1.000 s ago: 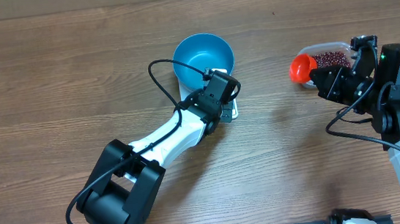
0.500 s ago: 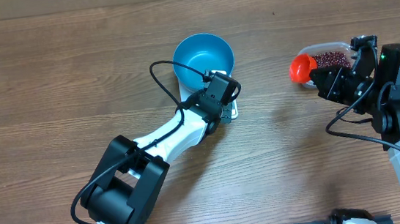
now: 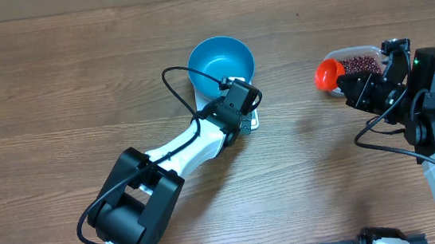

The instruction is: Scoop item into bowl and weigh 150g on scale

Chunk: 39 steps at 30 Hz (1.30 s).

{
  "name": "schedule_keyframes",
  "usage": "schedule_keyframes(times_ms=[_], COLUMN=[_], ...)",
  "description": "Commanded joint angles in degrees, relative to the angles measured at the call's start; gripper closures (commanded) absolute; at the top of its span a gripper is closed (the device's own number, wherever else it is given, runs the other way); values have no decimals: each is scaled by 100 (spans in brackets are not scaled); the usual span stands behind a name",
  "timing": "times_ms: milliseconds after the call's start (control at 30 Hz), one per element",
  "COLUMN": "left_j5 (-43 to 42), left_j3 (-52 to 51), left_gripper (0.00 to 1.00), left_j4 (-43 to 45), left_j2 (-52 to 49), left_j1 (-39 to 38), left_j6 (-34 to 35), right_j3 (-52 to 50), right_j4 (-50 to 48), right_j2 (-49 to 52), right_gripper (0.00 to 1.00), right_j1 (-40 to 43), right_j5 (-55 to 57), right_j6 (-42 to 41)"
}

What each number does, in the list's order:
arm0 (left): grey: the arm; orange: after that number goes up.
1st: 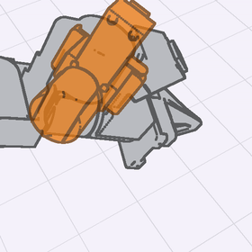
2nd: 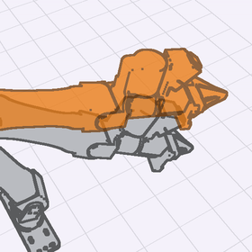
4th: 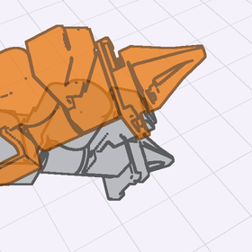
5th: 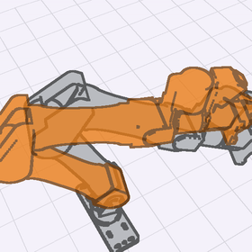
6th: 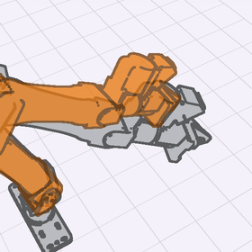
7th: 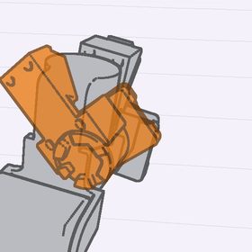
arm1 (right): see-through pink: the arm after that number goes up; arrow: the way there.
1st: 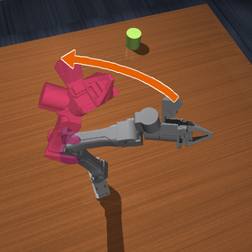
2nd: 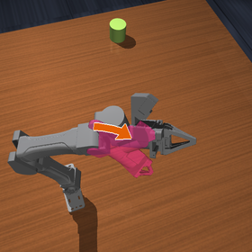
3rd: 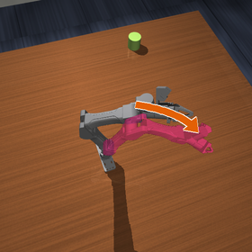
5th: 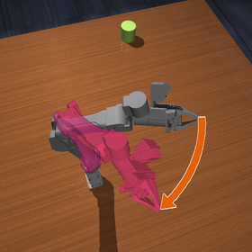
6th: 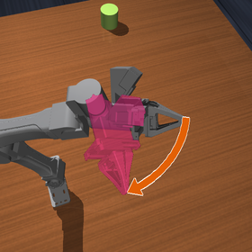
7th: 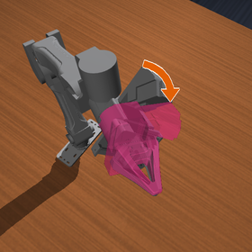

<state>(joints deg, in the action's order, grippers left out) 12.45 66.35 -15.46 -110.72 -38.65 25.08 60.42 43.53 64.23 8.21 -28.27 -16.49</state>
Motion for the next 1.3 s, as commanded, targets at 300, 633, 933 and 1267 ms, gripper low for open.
schedule_keyframes(times_ms=[300,633,933,1267], left_j5=[-354,-389,-417,-706], left_j3=[-42,-42,70,568], left_gripper=[95,96,96,96], left_j4=[-175,-177,-173,-1200], left_j2=[-149,-149,-11,1670], left_j1=[-59,-92,-107,-332], left_j6=[92,131,-74,-496], right_j3=[157,157,157,157], right_j4=[-9,-7,-7,79], right_j2=[-61,-61,-61,-61], right_gripper=[96,96,96,96], right_j1=[22,22,22,22], right_j5=[17,17,15,-48], right_j6=[26,26,20,7])
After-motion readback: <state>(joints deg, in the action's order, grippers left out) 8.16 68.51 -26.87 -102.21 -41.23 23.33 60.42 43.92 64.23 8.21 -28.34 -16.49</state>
